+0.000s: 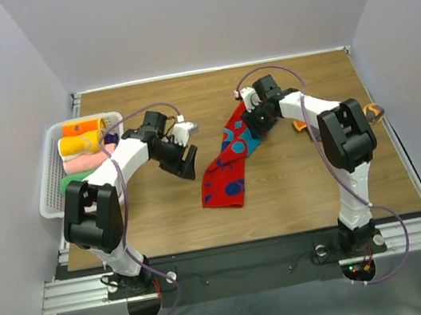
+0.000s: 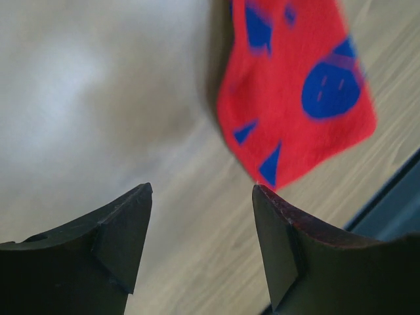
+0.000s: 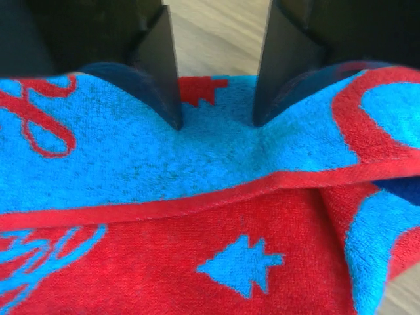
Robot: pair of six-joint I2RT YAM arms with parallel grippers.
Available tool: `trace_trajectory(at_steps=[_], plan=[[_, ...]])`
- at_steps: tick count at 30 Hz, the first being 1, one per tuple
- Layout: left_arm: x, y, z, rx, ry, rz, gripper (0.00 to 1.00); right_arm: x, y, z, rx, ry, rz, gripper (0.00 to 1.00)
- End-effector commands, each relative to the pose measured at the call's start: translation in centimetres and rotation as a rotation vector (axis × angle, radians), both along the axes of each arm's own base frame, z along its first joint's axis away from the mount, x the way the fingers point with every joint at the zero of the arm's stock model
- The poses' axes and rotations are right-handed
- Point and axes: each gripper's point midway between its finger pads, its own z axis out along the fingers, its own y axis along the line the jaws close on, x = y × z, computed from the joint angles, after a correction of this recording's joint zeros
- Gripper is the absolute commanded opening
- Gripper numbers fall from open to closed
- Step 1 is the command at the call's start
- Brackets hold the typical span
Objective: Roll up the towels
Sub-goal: Flatten the towel
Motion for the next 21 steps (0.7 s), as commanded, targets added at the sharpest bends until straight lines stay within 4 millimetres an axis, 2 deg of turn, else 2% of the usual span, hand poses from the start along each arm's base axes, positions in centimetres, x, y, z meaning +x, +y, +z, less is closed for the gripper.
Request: trace_trajectory(at_steps=[1, 4, 7, 9, 11, 13, 17, 19, 21], plan=[[-3.2, 0.9, -1.4, 0.052, 0.051, -0.061, 0.72, -0.6, -1.7, -1.8, -0.102, 0.029, 0.039, 0.51], [-4.0, -0.1, -2.6, 0.061, 0.081, -0.085, 0.68, -3.6, -2.2, -4.3, -0.105, 0.127, 0.048, 0.50], [-4.1, -0.9, -4.3, 0.099, 0.103, -0.077, 0.67, -6.0, -1.8, -5.0, -0.073, 0.197, 0.048, 0.48], [-4.1, -1.7, -5.4, 0.119, 0.121, -0.057, 0.68, -8.3, -1.8, -5.8, -0.055, 0.269, 0.040, 0.47], [-3.2, -1.7, -6.3, 0.160, 0.099, -0.019, 0.68, -10.4, -1.5, -5.9, -0.029, 0.325, 0.037, 0.46], [-2.5, -1.4, -7.4, 0.197, 0.107, 0.019, 0.68, -11.4, -1.4, -5.7, -0.022, 0.345, 0.035, 0.45], [-0.8, -1.3, -8.7, 0.239, 0.094, 0.070, 0.58, -13.6, -1.2, -4.9, -0.019, 0.386, 0.039, 0.44], [-0.3, -1.8, -8.5, 0.222, 0.095, 0.079, 0.54, -14.9, -1.3, -4.9, -0.023, 0.415, 0.040, 0.44], [0.2, -2.2, -8.6, 0.209, 0.089, 0.091, 0.46, -16.2, -0.9, -4.4, -0.013, 0.448, 0.057, 0.40]])
